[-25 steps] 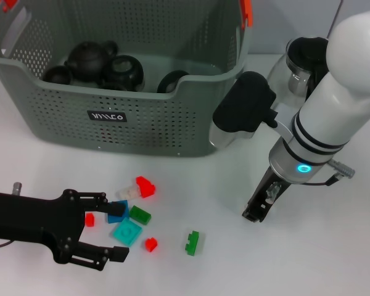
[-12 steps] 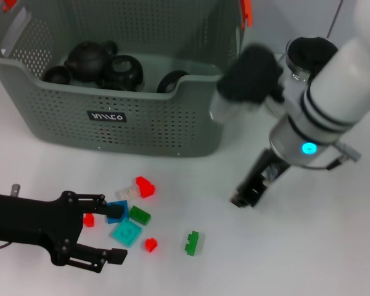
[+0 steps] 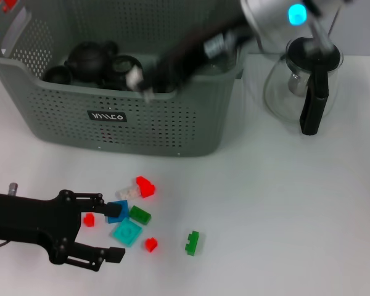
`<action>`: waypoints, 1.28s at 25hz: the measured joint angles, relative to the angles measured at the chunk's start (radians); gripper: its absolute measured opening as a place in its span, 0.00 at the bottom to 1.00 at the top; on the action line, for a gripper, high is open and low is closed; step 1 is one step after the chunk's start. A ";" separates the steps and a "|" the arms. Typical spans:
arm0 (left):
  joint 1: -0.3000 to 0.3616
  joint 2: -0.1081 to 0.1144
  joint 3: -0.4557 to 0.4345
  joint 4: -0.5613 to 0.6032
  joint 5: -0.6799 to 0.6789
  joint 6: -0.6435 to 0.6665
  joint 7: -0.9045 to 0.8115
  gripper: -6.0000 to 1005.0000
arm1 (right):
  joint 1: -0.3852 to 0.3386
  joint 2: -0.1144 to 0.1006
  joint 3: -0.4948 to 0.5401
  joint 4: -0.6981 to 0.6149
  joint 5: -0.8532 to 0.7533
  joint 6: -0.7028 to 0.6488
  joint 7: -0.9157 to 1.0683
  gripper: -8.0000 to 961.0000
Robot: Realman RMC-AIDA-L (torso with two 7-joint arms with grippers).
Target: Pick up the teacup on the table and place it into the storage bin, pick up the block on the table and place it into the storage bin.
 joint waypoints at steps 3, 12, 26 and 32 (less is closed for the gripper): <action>-0.001 0.000 0.000 0.000 0.000 -0.003 0.001 0.86 | 0.032 -0.010 0.025 0.057 -0.044 0.125 -0.021 0.31; -0.003 -0.007 0.000 -0.004 -0.003 -0.006 0.001 0.86 | 0.155 -0.020 0.024 0.360 -0.216 0.392 -0.086 0.34; -0.004 0.002 -0.012 -0.007 -0.004 -0.003 -0.003 0.86 | 0.115 -0.006 0.031 0.180 -0.177 0.261 -0.086 0.60; 0.011 0.015 -0.023 -0.009 0.001 -0.003 -0.003 0.86 | 0.044 0.002 -0.017 -0.013 -0.145 -0.056 -0.004 0.85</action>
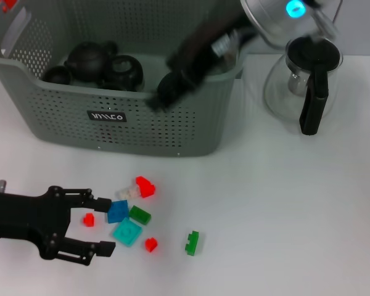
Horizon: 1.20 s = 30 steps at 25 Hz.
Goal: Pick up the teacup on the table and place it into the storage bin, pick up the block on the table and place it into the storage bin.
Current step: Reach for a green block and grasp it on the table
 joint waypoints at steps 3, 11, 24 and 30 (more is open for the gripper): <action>0.012 0.004 -0.003 0.000 0.000 -0.001 0.000 0.86 | -0.030 0.000 -0.044 -0.032 0.019 -0.085 0.036 0.92; 0.023 0.008 -0.004 0.000 0.002 -0.004 0.005 0.86 | -0.077 0.001 -0.181 -0.019 0.029 -0.136 0.124 0.96; 0.026 0.002 -0.003 0.007 0.016 -0.018 0.024 0.86 | -0.076 0.013 -0.529 0.132 0.041 0.066 0.153 0.97; 0.025 -0.002 -0.001 0.008 0.016 -0.020 0.024 0.86 | -0.073 0.015 -0.655 0.170 0.057 0.172 0.170 0.97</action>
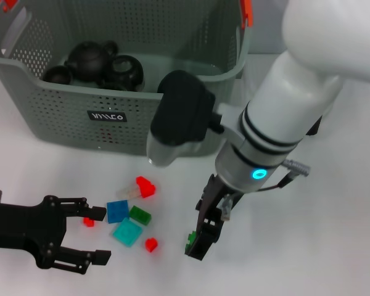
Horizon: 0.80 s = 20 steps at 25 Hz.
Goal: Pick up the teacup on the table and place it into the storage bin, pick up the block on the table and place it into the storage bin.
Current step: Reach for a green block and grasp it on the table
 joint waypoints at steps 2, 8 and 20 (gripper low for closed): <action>0.000 0.000 -0.001 0.001 0.000 -0.002 0.001 0.86 | -0.005 0.001 -0.030 0.008 0.007 0.034 0.001 0.97; 0.001 -0.002 0.002 0.002 0.000 -0.010 0.001 0.86 | -0.009 0.007 -0.099 0.041 0.021 0.108 0.009 0.97; -0.005 -0.002 0.004 0.002 0.000 -0.012 0.003 0.86 | -0.011 0.009 -0.155 0.076 0.048 0.164 0.004 0.96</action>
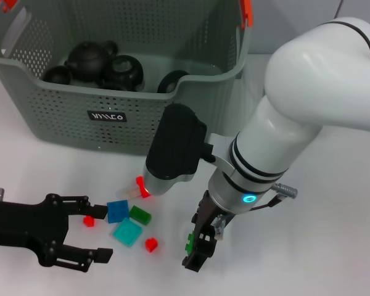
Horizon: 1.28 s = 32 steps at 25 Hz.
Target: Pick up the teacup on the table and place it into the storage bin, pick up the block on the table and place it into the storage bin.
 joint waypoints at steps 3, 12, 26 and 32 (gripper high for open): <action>-0.001 0.000 0.000 0.000 0.000 0.000 0.000 0.86 | 0.000 0.000 -0.002 0.002 0.000 0.005 0.000 0.95; -0.003 -0.001 0.005 0.011 0.000 -0.012 0.000 0.86 | 0.007 0.004 -0.005 0.037 0.003 0.024 -0.005 0.71; -0.003 -0.002 0.005 0.012 0.000 -0.012 0.000 0.86 | 0.001 0.001 -0.024 0.022 0.013 0.030 -0.002 0.59; -0.003 0.000 0.002 0.012 0.000 -0.006 0.000 0.86 | -0.011 -0.014 0.003 -0.044 0.009 0.003 0.024 0.45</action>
